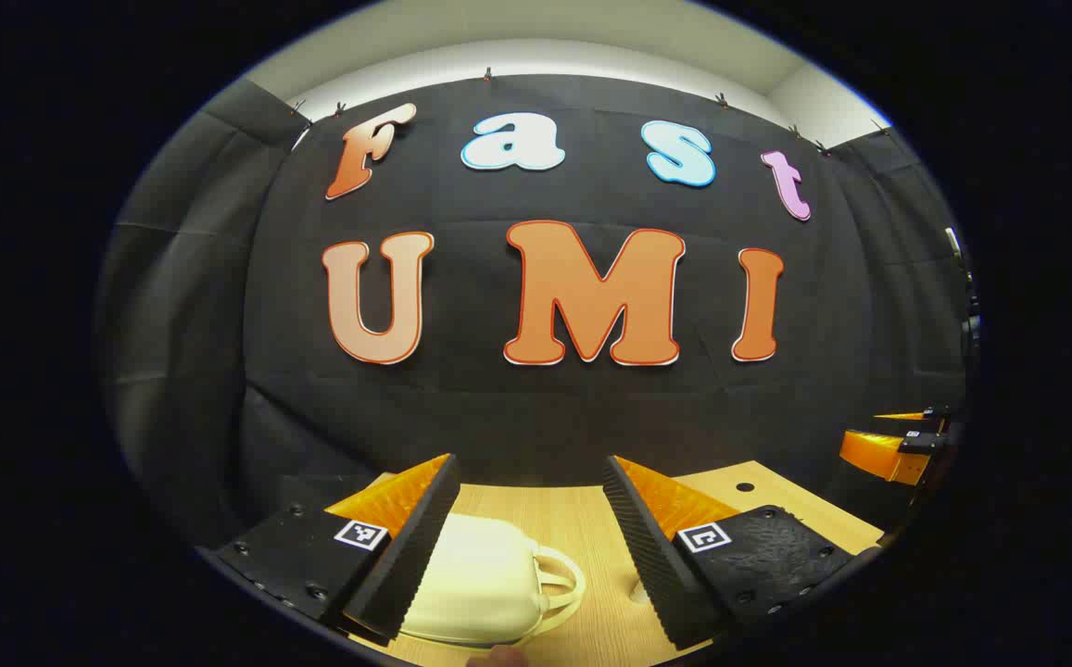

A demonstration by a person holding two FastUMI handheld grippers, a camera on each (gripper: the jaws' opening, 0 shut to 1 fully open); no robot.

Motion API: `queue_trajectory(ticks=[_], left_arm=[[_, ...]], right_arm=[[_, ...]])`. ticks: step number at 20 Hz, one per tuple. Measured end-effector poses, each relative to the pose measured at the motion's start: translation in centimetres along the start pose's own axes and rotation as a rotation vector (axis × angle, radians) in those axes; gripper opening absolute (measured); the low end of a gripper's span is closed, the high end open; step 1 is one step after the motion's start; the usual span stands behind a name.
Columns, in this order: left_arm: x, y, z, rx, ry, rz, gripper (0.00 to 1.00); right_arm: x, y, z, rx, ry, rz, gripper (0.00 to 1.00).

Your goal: First open the suitcase, pack the skin care products into it, and then close the suitcase.

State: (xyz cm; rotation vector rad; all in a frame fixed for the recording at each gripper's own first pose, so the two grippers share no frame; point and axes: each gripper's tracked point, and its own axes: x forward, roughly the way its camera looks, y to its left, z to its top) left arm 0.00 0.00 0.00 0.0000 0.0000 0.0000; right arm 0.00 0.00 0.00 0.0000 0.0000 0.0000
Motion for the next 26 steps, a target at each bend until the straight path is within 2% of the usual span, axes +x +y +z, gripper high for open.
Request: queue_trajectory(ticks=[4,9,10,11,12,19,22,23,24,26], left_arm=[[0.1,-1.1,-0.1,-0.044,0.006,-0.020,0.98],[-0.1,-0.8,0.1,-0.026,0.002,-0.024,0.98],[-0.1,-0.8,0.2,-0.022,0.002,-0.025,0.98],[-0.1,-0.6,0.2,-0.019,0.001,-0.020,0.95],[0.0,-0.4,0.3,-0.016,0.000,-0.014,0.98],[-0.1,0.2,0.0,0.000,0.007,-0.002,0.98],[0.2,0.0,0.0,0.035,0.009,-0.004,0.98],[0.2,0.0,-0.2,0.058,0.008,-0.003,0.98],[0.3,0.1,-0.4,0.086,0.010,0.000,0.98],[0.7,-0.3,-1.2,0.131,0.020,-0.003,0.95]], right_arm=[[-0.2,-0.5,0.1,-0.011,0.001,-0.010,0.95],[-0.2,-0.5,0.2,-0.007,-0.006,-0.018,0.95],[-0.3,-0.4,0.3,-0.008,-0.007,-0.017,1.00],[-0.4,-0.4,0.4,-0.007,-0.009,-0.016,1.00],[-0.5,-0.4,0.5,-0.004,-0.013,-0.016,0.95],[0.0,-0.2,0.6,-0.001,-0.009,-0.010,0.95],[0.2,0.1,0.2,-0.002,-0.002,-0.006,0.95],[0.2,0.1,0.1,-0.002,0.002,-0.004,1.00],[0.3,0.2,-0.1,-0.002,0.006,-0.002,0.95],[0.4,0.0,-0.5,-0.004,0.017,-0.004,0.95]])
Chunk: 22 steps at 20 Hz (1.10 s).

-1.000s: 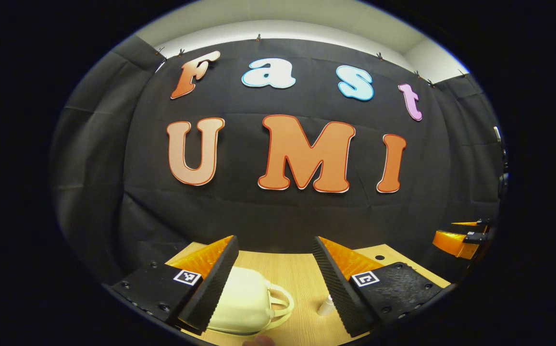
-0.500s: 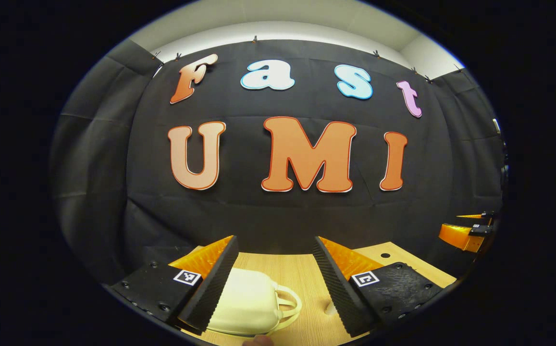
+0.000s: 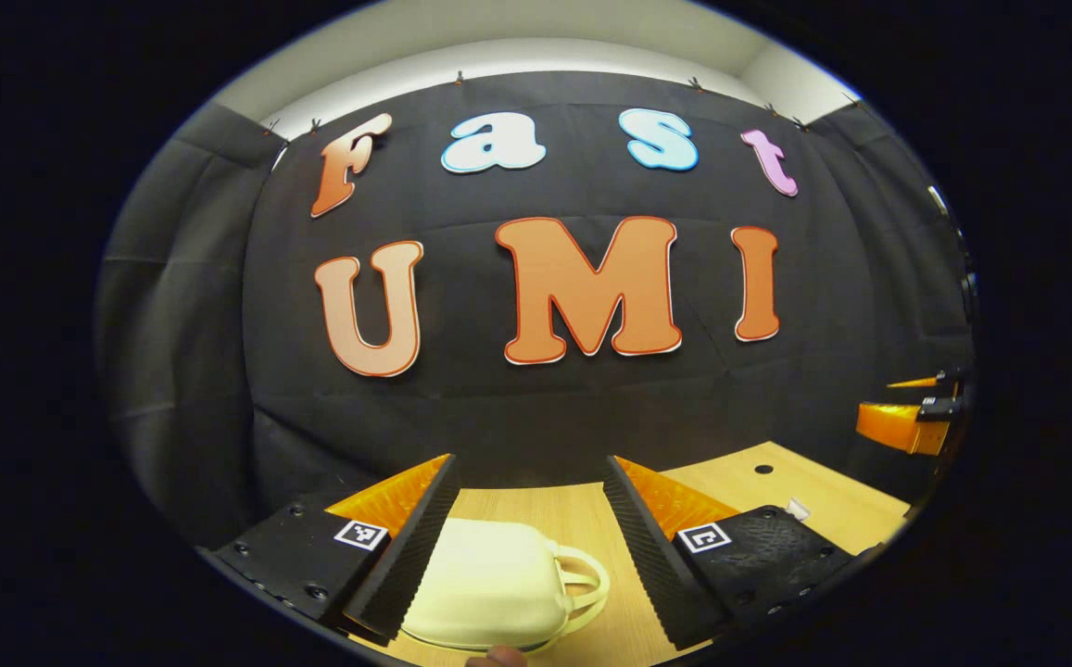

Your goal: First open the suitcase, pack the skin care products into it, and then close the suitcase.

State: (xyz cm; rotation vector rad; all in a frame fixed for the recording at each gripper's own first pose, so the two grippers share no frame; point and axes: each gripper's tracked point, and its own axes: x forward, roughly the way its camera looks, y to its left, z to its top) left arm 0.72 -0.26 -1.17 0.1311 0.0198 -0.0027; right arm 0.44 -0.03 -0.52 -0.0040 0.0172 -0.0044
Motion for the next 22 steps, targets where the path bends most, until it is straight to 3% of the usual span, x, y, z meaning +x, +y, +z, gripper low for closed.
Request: queue_trajectory(ticks=[4,11,22], left_arm=[[1.0,-1.3,-3.4,0.107,0.063,-0.011,0.99],[2.0,-3.9,-11.6,0.407,0.216,-0.056,1.00],[2.9,-7.2,-22.4,0.844,0.414,-0.227,0.99]], right_arm=[[0.2,-0.9,-1.1,0.015,0.033,-0.018,0.95],[0.0,-3.5,-3.9,0.027,0.104,-0.081,0.95],[-1.3,-7.9,-7.0,0.063,0.184,-0.185,0.95]])
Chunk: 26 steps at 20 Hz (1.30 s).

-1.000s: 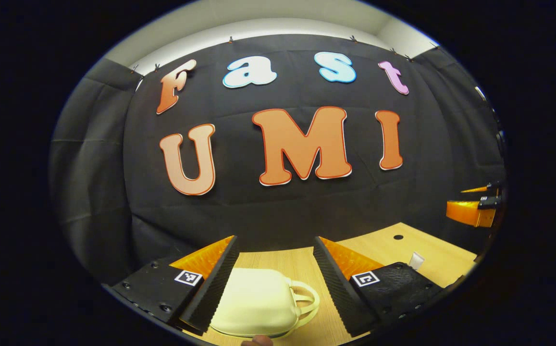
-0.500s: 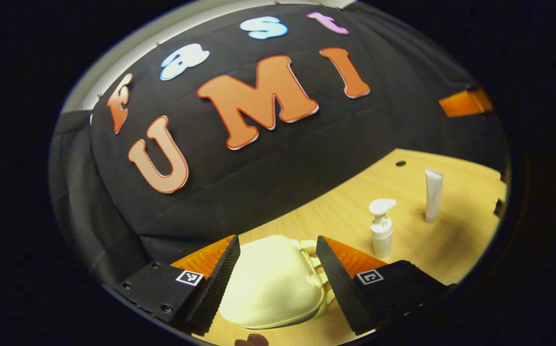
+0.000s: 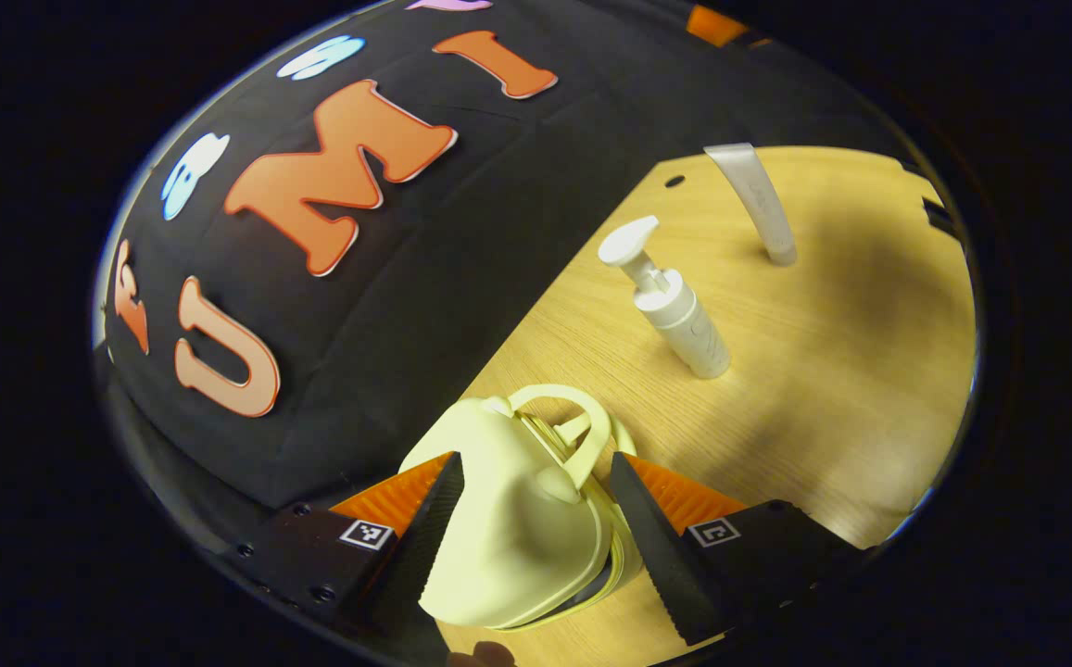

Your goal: First open the suitcase, pack the skin care products into it, and then close the suitcase.

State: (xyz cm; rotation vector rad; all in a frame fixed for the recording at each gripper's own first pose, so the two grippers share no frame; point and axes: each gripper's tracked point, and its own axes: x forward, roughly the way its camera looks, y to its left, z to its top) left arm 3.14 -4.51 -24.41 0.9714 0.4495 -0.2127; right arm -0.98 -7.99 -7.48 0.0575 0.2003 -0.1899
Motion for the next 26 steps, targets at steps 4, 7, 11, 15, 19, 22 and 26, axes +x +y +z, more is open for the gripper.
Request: queue_trajectory(ticks=[4,7,11,15,19,22,26], left_arm=[[2.5,-1.4,-0.8,0.108,0.069,-0.019,0.99],[4.7,-1.9,-1.6,0.130,0.112,-0.033,0.99],[6.7,-1.9,-1.3,0.175,0.128,-0.032,0.99],[7.4,-2.2,-1.1,0.207,0.145,-0.051,0.77],[8.2,-3.6,-1.7,0.206,0.178,-0.086,0.46],[8.0,-3.7,-0.9,0.239,0.158,-0.131,0.14],[7.5,-2.4,-0.3,0.148,0.157,-0.089,0.08]], right_arm=[[-0.4,-1.8,-0.7,0.010,0.019,-0.039,0.95],[-0.4,-3.2,-1.2,0.013,0.035,-0.072,0.95],[-0.2,-4.3,-1.9,0.019,0.059,-0.104,0.95],[0.3,-4.4,-2.0,0.020,0.067,-0.113,0.95],[0.5,-3.8,-1.8,0.013,0.069,-0.101,0.95],[0.7,-2.9,-1.5,0.001,0.068,-0.081,0.95],[0.6,-1.3,-1.0,0.004,0.048,-0.042,0.95]])
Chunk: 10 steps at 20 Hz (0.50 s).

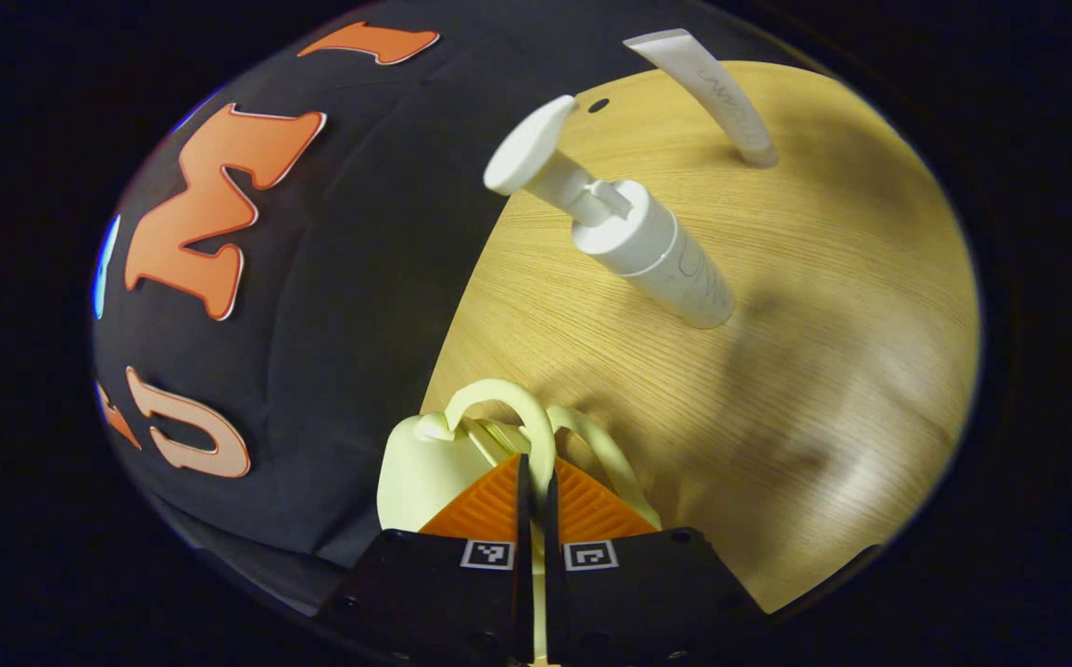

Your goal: First open the suitcase, pack the skin care products into it, and then close the suitcase.

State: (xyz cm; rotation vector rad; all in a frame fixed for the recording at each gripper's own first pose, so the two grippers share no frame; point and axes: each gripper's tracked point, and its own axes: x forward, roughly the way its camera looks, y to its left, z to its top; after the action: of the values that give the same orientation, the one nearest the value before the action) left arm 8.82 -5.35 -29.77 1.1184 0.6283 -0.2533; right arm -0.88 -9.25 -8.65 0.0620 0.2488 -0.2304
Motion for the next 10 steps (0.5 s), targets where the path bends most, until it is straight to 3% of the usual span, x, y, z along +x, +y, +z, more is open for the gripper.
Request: queue_trajectory(ticks=[2,9,10], left_arm=[[-0.8,0.4,0.3,-0.075,0.005,-0.016,0.01],[-2.1,3.0,1.2,-0.391,-0.073,-0.122,0.01],[-2.3,3.4,1.4,-0.442,-0.090,-0.131,0.01]], right_arm=[[0.0,0.8,0.2,0.000,-0.011,0.022,0.95],[0.2,4.2,2.4,0.019,-0.070,0.087,0.95],[0.5,4.6,2.9,0.022,-0.073,0.091,1.00]])
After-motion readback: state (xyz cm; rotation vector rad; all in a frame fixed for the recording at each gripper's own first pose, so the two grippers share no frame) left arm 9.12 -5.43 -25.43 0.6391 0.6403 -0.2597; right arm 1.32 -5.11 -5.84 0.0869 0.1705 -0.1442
